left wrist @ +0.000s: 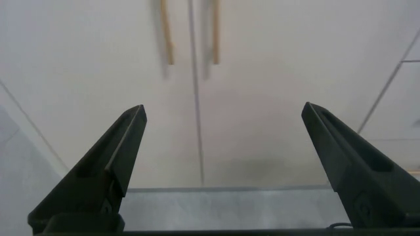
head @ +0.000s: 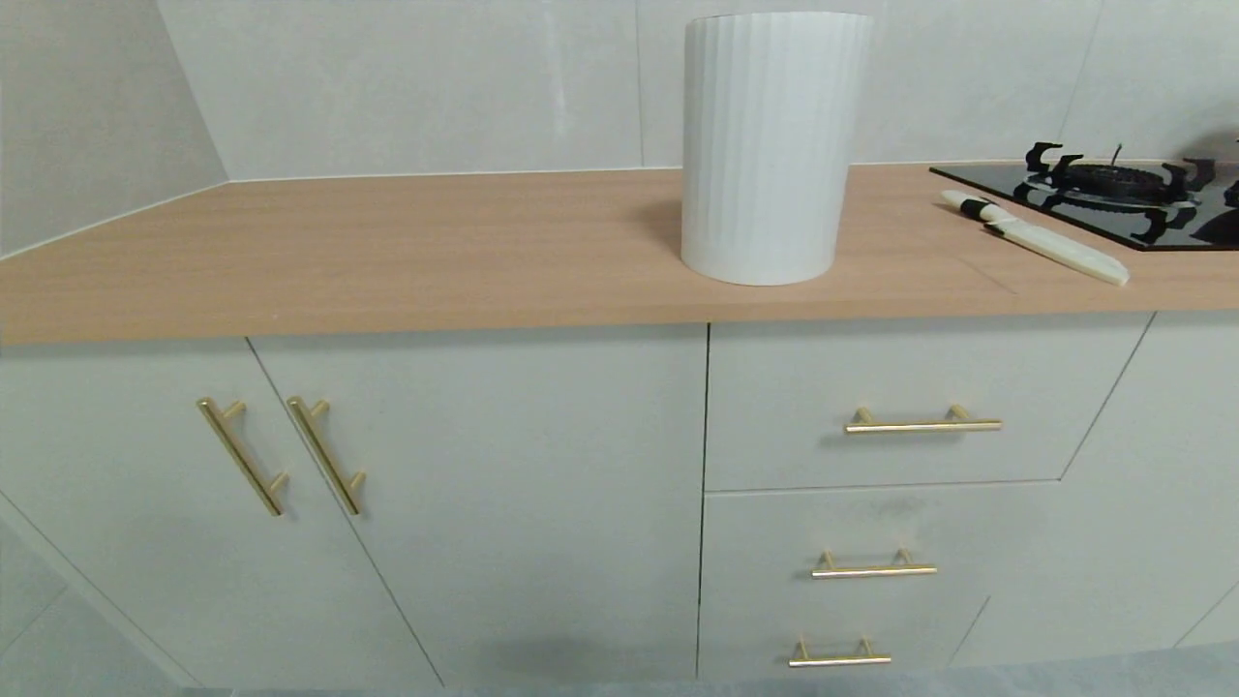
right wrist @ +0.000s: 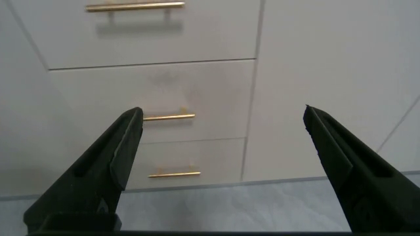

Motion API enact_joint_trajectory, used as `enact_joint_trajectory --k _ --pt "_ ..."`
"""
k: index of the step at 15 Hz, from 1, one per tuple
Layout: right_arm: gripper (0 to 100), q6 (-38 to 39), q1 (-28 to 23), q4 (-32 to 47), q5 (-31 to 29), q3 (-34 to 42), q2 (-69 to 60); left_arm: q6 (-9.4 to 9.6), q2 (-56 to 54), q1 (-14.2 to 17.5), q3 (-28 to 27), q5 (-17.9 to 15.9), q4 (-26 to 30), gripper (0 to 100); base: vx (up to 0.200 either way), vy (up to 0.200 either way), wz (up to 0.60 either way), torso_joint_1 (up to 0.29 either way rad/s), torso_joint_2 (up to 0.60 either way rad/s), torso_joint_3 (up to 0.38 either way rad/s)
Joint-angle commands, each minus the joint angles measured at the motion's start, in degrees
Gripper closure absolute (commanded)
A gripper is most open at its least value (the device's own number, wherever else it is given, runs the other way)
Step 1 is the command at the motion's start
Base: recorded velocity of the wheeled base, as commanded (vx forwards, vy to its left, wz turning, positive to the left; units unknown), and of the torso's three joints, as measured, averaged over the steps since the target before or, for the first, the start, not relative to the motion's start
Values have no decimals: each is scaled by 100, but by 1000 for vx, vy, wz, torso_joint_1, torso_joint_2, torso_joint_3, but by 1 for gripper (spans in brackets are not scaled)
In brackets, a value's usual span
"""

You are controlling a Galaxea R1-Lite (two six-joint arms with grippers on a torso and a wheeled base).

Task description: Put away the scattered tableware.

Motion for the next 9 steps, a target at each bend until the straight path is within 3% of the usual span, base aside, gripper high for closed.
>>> enact_joint_trajectory --k 1,4,9 --pt "0 -1 2 0 -2 10 7 -2 0 1 1 4 1 0 0 -200 0 2 7 2" --pt "0 -1 2 0 -2 1 7 -2 0 1 1 4 1 0 0 -200 0 2 4 -1" --pt "0 -1 2 0 -2 1 7 -2 0 1 1 4 1 0 0 0 0 0 0 0"
